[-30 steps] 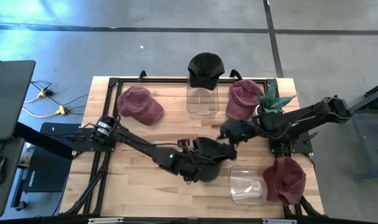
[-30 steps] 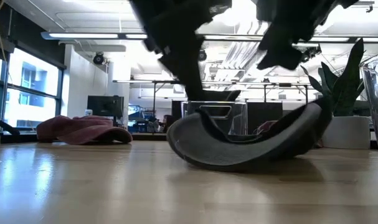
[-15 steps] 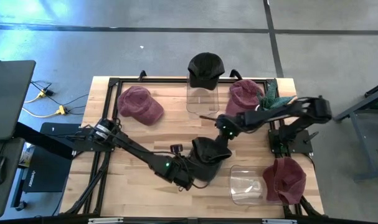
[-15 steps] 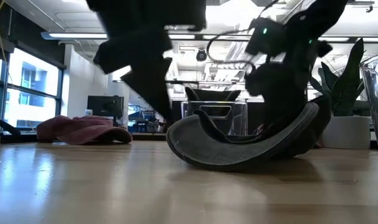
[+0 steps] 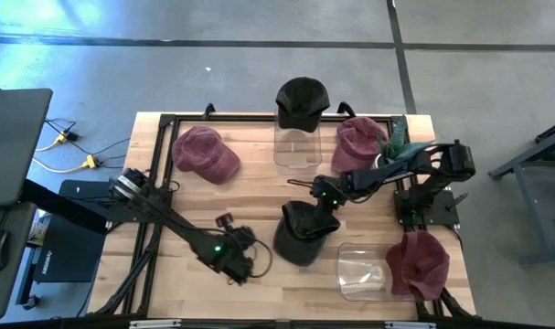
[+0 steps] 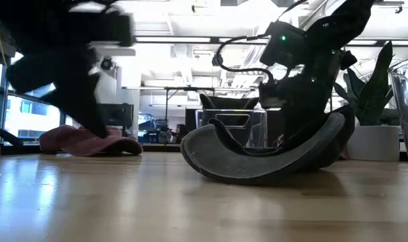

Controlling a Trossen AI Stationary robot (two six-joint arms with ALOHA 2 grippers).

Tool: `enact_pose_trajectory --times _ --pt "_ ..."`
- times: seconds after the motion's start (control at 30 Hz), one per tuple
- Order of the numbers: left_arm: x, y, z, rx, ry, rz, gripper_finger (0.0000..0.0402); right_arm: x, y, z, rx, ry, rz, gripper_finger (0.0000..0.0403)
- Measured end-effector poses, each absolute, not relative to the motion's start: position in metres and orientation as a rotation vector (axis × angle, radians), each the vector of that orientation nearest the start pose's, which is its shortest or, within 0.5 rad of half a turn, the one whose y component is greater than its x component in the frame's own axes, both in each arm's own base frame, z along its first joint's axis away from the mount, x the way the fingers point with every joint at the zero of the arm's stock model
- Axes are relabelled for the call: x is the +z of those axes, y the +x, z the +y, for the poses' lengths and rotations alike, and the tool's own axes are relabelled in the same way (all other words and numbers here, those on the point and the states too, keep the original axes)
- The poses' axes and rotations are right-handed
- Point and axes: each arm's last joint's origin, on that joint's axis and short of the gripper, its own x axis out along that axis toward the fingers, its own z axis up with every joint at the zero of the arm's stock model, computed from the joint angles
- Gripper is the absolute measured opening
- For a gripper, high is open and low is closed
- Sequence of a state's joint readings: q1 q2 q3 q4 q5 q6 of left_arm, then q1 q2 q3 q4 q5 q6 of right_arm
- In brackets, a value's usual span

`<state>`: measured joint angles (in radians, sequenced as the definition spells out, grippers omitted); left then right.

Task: Pick & Place hat
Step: Put the black cap into the top transparent bin

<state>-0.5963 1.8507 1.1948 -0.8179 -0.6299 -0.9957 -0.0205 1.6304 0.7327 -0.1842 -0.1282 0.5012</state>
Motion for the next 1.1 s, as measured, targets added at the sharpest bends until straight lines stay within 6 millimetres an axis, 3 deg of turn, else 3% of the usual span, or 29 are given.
enact_pose_trajectory --times 0.1,0.23,0.33,0.5,0.77,0.93,1.1 --pt "0.156 0.265 -0.166 0.646 -0.037 0.972 0.0014 0.134 0.287 0.006 -0.141 0.449 1.060 0.0024" --pt "0.142 0.256 -0.163 0.689 -0.088 0.909 0.0014 0.158 0.304 0.018 -0.144 0.325 1.021 0.0035" --pt "0.140 0.256 -0.168 0.668 -0.117 0.867 0.0014 0.186 0.316 0.024 -0.193 0.216 1.031 0.0043" --pt "0.133 0.259 -0.169 0.639 -0.103 0.873 0.0014 0.242 0.331 0.028 -0.291 0.007 1.011 0.0017" --pt "0.134 0.259 -0.170 0.628 -0.094 0.875 0.0014 0.324 0.339 0.024 -0.375 -0.133 0.902 0.0021" --pt "0.134 0.259 -0.170 0.627 -0.093 0.875 0.0014 0.372 0.340 0.011 -0.414 -0.245 0.795 0.0019" --pt "0.134 0.259 -0.170 0.627 -0.094 0.877 0.0014 0.411 0.335 -0.025 -0.502 -0.256 0.719 0.0021"
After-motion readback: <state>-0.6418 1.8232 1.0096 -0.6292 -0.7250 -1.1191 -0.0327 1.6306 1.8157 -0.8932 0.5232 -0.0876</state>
